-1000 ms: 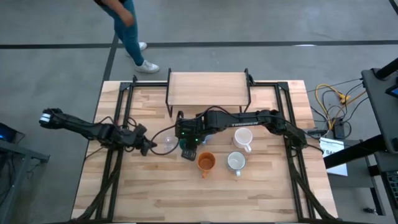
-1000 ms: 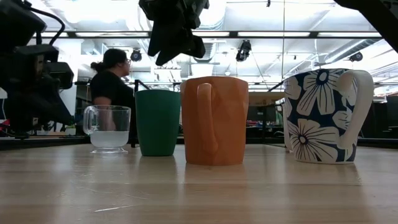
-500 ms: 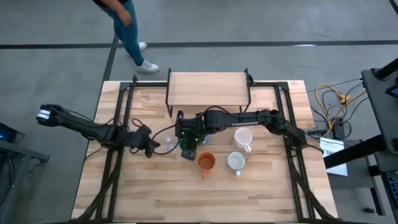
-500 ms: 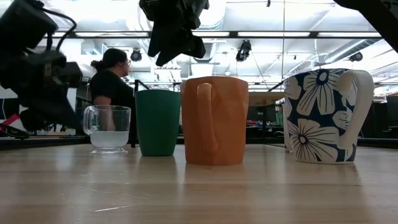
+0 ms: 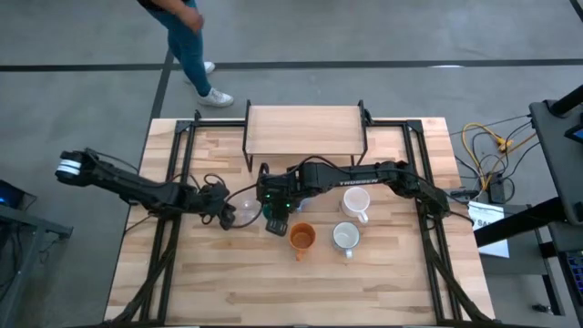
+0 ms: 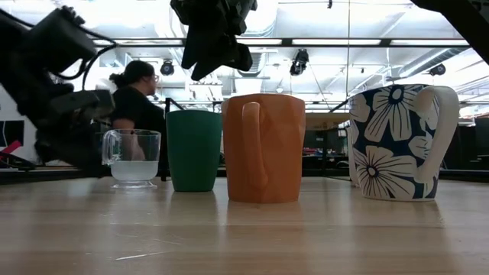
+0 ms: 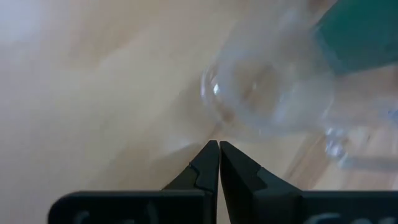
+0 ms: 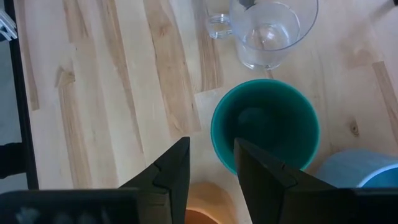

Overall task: Stack small to large cups/mugs on shelf
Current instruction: Put the transparent mug on the shelf

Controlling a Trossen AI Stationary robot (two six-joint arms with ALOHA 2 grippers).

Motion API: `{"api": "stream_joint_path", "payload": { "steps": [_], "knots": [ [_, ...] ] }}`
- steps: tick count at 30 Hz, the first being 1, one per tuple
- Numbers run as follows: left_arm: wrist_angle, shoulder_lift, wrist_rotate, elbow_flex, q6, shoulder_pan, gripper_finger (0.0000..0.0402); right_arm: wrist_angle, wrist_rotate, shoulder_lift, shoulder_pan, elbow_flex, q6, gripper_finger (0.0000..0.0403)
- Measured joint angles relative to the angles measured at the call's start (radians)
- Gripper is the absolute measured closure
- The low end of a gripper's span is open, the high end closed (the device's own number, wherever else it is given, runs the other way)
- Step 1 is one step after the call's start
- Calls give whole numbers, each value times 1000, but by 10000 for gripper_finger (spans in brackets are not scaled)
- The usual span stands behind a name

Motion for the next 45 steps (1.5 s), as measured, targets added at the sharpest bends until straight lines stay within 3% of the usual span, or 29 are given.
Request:
{"api": "stream_joint_path", "payload": {
  "steps": [14, 26, 32, 37, 45],
  "knots": [
    [74, 225, -4, 160, 377, 35, 402, -16, 0, 0, 2, 0, -2, 284],
    [76, 376, -4, 266, 395, 35, 402, -22, 0, 0, 2, 0, -23, 284],
    [13, 304, -5, 323, 479, 35, 402, -22, 0, -10, -1, 0, -39, 284],
    [-41, 196, -14, 375, 631, 35, 402, -19, 0, -14, -5, 0, -42, 284],
    [-156, -1, -53, 437, 737, 35, 402, -11, -1, -15, -15, 16, -57, 284]
  ]
}}
